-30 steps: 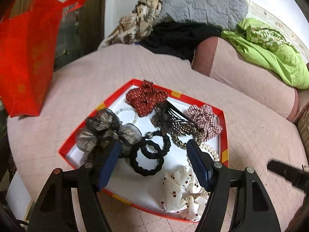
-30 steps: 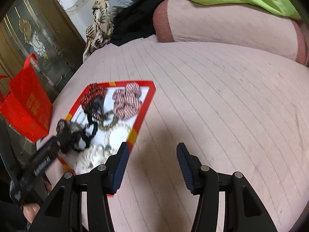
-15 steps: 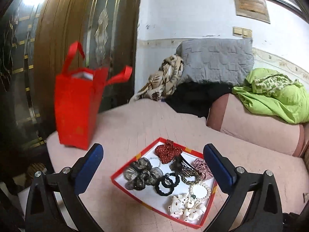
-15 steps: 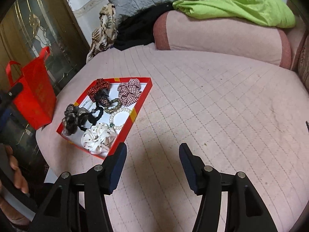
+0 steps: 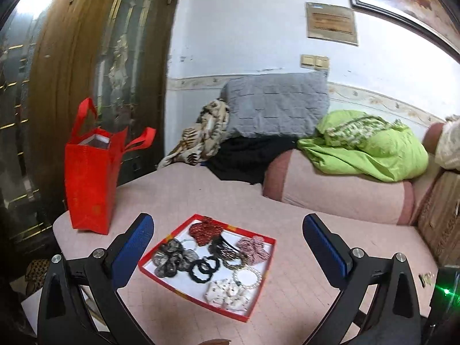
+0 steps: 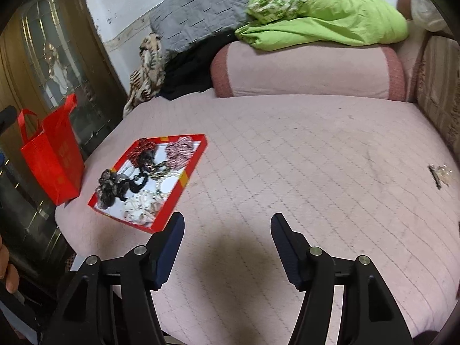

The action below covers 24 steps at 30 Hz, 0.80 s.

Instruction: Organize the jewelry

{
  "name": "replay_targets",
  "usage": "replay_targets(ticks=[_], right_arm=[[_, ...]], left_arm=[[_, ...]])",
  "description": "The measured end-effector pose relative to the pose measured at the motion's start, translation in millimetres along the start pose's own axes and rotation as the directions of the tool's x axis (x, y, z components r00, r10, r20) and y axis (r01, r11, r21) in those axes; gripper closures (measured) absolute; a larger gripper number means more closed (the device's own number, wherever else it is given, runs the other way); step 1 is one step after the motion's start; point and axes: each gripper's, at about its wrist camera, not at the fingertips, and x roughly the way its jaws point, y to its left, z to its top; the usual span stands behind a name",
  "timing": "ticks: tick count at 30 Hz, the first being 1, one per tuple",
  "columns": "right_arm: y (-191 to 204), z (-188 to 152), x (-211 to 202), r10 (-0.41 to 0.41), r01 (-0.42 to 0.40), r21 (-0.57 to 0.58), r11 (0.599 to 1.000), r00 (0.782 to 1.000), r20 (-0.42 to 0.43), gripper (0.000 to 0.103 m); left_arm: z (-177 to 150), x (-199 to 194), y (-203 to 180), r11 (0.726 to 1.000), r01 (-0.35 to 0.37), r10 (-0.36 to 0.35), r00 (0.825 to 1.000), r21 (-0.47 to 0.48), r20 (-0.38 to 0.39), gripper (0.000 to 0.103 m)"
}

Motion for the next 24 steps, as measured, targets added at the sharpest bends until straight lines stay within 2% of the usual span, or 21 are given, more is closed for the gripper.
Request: replay_targets(ticks=[4,8,18,24], right_arm=[[-8,-4,-10,-0.041,0.041,0.000,0.999,0.999,0.021,0.033],[-13,-6,-18,-0.078,0.078,0.001,0.997,0.996,0.037,0.030],[-6,-11,-18,-0.126,0.126,-0.019,0.992,0.991,0.038,0.028],[2,-15,-12,-0.162,0.164,-0.049,0.985,0.986,0.028,0.027]], left_arm=[[-9,2,-20,0.997,0.069,-0.067,0.996,0.037,-0.067,0.000],[-25,9,-38,0.992,0.112,-0.102,0.982,0.055,-0.157,0.000],[-58,18,-53,0.982,0.131,-0.091,0.958,0.134,-0.271,0.000],[-73,33,-42,0.983,0.135,-0.083,0.930,0.123,-0.358,0.000]])
